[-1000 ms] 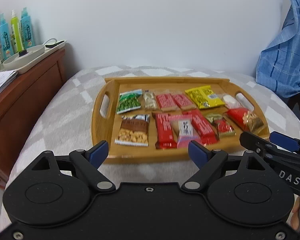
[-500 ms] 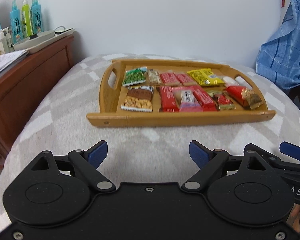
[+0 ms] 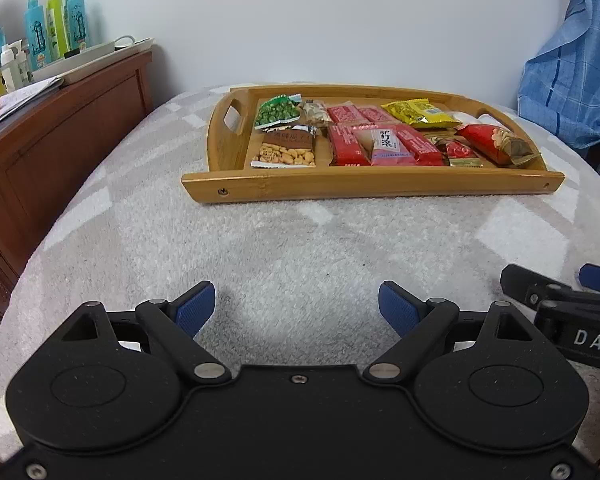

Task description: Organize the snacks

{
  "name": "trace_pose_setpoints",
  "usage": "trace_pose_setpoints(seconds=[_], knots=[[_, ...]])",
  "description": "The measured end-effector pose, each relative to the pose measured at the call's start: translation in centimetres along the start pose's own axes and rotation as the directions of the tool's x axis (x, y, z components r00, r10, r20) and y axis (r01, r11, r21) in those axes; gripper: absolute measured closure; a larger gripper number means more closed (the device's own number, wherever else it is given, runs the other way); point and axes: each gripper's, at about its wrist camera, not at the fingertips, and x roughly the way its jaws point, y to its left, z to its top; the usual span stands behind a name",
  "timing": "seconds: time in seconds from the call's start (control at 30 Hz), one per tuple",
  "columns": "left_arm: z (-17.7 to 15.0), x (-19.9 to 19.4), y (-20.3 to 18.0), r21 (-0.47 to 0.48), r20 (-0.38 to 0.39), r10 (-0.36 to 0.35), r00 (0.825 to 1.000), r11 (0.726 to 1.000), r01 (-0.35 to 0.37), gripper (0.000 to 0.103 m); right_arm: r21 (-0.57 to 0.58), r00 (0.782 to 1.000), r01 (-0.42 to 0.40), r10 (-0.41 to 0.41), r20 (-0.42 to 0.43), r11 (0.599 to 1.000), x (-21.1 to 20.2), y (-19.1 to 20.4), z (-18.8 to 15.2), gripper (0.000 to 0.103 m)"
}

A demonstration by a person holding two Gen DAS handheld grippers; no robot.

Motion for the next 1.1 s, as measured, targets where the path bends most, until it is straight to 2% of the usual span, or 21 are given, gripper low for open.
trace_pose_setpoints(seconds=[0.1, 0.37, 0.77, 1.1], knots=[[-0.1, 0.3, 0.1, -0.002, -0.003, 0.002, 1.0, 1.0, -0.002, 0.014, -0.003, 0.999, 0.014, -0.014, -0.029, 1.0, 0.7, 0.1, -0.3, 0.0], [-0.2, 0.8, 0.3, -0.011, -0.009, -0.003, 1.0, 1.0, 0.003, 0.011, -0.105, 0.997, 0.067, -0.069, -0.02, 0.992, 1.3, 1.4, -1.0, 0.0], [-0.6, 1.2, 0.8, -0.031, -0.009, -0.002, 1.0, 1.0, 0.002, 0.001, -0.076, 0.997, 0.071, -0.069, 0.036, 0.995, 1.7, 1.1, -1.1, 0.0], [-0.7, 1.5, 1.0, -0.03, -0.003, -0.01, 1.0, 0.999, 0.01, 0.0, -0.102, 0.996, 0.085, -0.082, 0.037, 0.991, 2.0, 1.4, -1.1, 0.0]])
